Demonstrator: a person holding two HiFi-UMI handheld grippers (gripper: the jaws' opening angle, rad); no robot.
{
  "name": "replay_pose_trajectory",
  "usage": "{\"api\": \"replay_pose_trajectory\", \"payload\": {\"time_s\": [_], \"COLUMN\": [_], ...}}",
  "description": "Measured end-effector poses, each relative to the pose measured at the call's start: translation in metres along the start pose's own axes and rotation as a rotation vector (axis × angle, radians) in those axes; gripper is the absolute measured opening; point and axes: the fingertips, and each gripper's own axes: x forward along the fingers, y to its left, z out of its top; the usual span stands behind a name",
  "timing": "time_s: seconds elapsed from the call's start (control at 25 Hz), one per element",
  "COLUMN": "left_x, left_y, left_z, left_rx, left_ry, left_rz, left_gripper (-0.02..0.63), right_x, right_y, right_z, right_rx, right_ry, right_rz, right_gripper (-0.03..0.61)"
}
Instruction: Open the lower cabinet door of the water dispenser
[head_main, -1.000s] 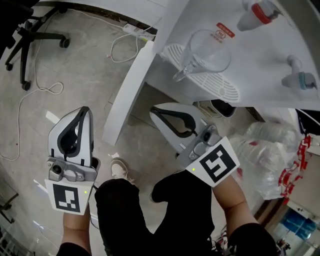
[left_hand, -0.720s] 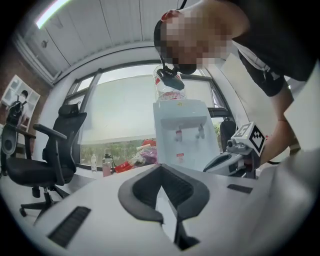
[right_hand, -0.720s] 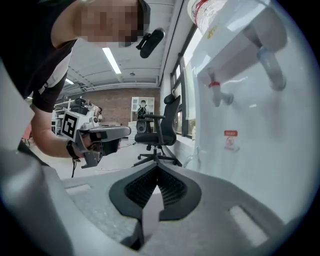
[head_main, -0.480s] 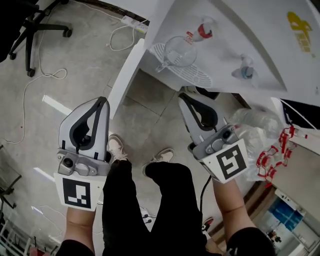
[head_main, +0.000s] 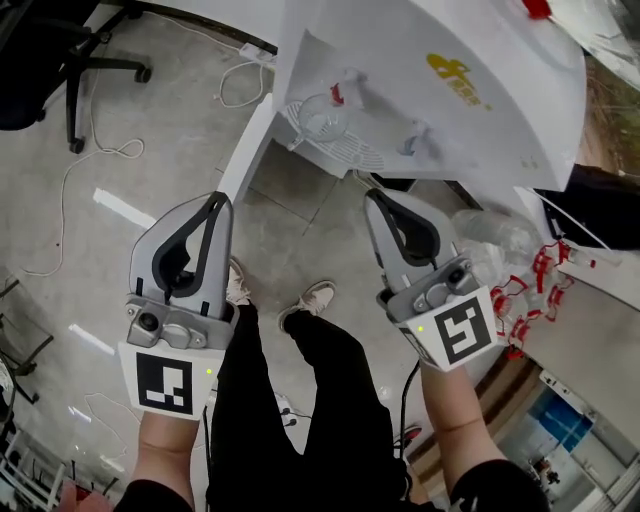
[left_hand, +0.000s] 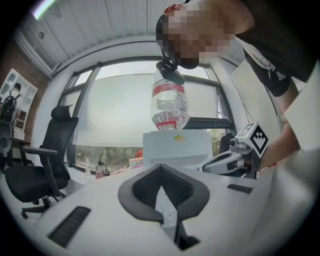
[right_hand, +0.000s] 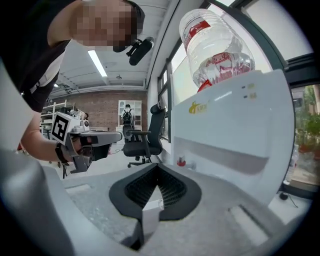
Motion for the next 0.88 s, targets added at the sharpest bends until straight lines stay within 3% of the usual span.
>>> {"api": "replay_pose_trajectory", "payload": {"time_s": [0.72,0.88], "left_x": [-0.002,-0.002], "left_y": [-0.016,-0.021], "left_z": [0.135,0.170], "left_rx": [-0.020,-0.070], "left_ry": [-0.015,-0.033], "left_rz": [-0.064,-0.094], "left_gripper": [0.008,0.008], "right_x": [-0.048,-0.065], "right_y": [0.005,0.006], "right_z": [0.135,0.170], "right_rx": [0.039,0.038], "right_ry": [-0.043,-0.058], "right_rz": [-0.091,-0.126], "right_gripper": [0.005,0.005]}}
